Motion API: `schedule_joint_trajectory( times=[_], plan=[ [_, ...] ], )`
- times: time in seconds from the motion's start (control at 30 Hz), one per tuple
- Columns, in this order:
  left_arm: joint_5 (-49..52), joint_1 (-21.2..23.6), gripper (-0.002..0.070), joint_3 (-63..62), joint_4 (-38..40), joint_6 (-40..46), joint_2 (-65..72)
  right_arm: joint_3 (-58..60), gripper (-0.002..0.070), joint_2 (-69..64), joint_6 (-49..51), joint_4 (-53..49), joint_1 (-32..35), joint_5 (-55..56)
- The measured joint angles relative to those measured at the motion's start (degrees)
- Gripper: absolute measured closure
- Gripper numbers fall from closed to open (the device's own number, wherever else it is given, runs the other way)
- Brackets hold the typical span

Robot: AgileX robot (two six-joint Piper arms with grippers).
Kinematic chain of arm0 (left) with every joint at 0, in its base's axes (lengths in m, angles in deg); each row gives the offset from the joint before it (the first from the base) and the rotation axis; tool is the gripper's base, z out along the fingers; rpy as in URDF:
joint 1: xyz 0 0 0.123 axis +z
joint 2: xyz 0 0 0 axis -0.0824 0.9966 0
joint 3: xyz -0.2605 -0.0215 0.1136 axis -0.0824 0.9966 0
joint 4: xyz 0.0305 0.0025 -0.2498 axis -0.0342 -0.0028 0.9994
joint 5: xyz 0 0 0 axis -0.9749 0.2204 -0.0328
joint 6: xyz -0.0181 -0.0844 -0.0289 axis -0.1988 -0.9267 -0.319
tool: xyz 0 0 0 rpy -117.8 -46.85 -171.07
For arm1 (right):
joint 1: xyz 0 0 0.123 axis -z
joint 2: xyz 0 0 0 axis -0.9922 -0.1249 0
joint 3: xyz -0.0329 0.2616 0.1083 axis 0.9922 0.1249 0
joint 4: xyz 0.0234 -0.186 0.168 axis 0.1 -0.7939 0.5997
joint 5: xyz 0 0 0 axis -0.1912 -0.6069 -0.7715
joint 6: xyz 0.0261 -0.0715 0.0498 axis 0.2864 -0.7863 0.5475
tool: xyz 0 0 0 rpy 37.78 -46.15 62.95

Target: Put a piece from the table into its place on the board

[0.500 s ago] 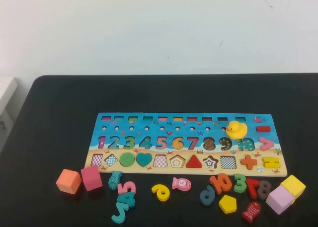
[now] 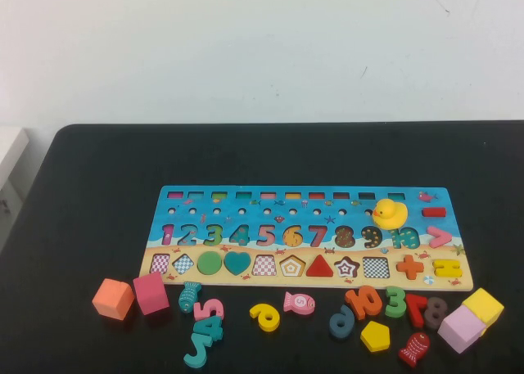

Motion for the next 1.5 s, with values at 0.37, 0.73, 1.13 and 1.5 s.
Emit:
schedule_joint_trajectory(
  times=[0.37,0.73,1.13,1.5],
  plan=[
    [0.0,0.0,0.0677,0.0,0.0,0.12,0.0,0.0,0.0657,0.0,0.7,2.75,0.0,0.0],
    [0.0,-0.23,0.0677,0.0,0.0,0.12,0.0,0.0,0.0657,0.0,13.43,42.75,0.0,0.35],
    [0.0,-0.23,0.0677,0.0,0.0,0.12,0.0,-6.8,0.0658,-1.77,-12.35,43.05,0.0,-6.53],
    [0.0,-0.23,0.0677,0.0,0.0,0.0,0.0,-39.64,0.0657,-36.45,-34.43,28.74,0.0,-32.86]
  ],
)
